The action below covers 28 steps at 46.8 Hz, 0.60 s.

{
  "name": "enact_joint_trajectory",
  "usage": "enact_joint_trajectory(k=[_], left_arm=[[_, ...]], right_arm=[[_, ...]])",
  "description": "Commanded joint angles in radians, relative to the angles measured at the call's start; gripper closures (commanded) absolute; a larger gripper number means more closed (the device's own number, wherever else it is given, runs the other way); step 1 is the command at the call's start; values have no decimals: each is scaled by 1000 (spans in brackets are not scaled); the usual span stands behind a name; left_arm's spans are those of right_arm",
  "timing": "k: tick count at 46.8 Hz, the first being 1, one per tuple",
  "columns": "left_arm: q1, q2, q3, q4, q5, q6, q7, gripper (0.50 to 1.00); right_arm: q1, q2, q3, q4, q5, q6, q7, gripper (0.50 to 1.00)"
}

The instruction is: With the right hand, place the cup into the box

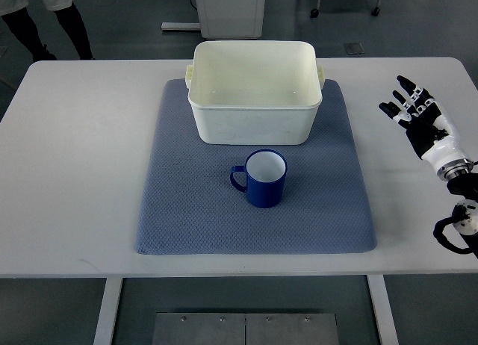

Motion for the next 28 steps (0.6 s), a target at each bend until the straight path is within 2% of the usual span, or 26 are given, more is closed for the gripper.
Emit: enact_joint_trajectory(k=[1,28], left_arm=[[0,0,-1,0,0,0,0,500],[0,0,0,0,0,0,0,500]], right_arm=[[0,0,1,-1,0,1,0,500],[13,-8,2,-4,0,15,0,500]])
